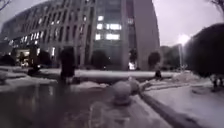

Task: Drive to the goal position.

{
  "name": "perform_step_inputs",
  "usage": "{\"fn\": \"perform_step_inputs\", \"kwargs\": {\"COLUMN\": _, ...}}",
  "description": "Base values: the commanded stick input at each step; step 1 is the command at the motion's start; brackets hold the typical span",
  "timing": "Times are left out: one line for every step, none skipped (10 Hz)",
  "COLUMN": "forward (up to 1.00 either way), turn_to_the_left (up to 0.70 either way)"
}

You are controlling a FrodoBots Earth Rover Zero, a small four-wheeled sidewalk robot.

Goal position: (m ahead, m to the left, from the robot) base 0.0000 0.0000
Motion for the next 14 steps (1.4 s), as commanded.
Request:
{"fn": "perform_step_inputs", "kwargs": {"forward": 0.0, "turn_to_the_left": 0.0}}
{"fn": "perform_step_inputs", "kwargs": {"forward": 0.0, "turn_to_the_left": 0.0}}
{"fn": "perform_step_inputs", "kwargs": {"forward": 0.0, "turn_to_the_left": 0.0}}
{"fn": "perform_step_inputs", "kwargs": {"forward": 0.0, "turn_to_the_left": 0.0}}
{"fn": "perform_step_inputs", "kwargs": {"forward": 0.0, "turn_to_the_left": 0.0}}
{"fn": "perform_step_inputs", "kwargs": {"forward": 0.0, "turn_to_the_left": 0.0}}
{"fn": "perform_step_inputs", "kwargs": {"forward": 0.0, "turn_to_the_left": 0.0}}
{"fn": "perform_step_inputs", "kwargs": {"forward": -0.13, "turn_to_the_left": 0.0}}
{"fn": "perform_step_inputs", "kwargs": {"forward": -0.79, "turn_to_the_left": 0.0}}
{"fn": "perform_step_inputs", "kwargs": {"forward": -1.0, "turn_to_the_left": 0.0}}
{"fn": "perform_step_inputs", "kwargs": {"forward": -1.0, "turn_to_the_left": 0.0}}
{"fn": "perform_step_inputs", "kwargs": {"forward": -1.0, "turn_to_the_left": 0.0}}
{"fn": "perform_step_inputs", "kwargs": {"forward": -1.0, "turn_to_the_left": 0.0}}
{"fn": "perform_step_inputs", "kwargs": {"forward": -1.0, "turn_to_the_left": 0.0}}
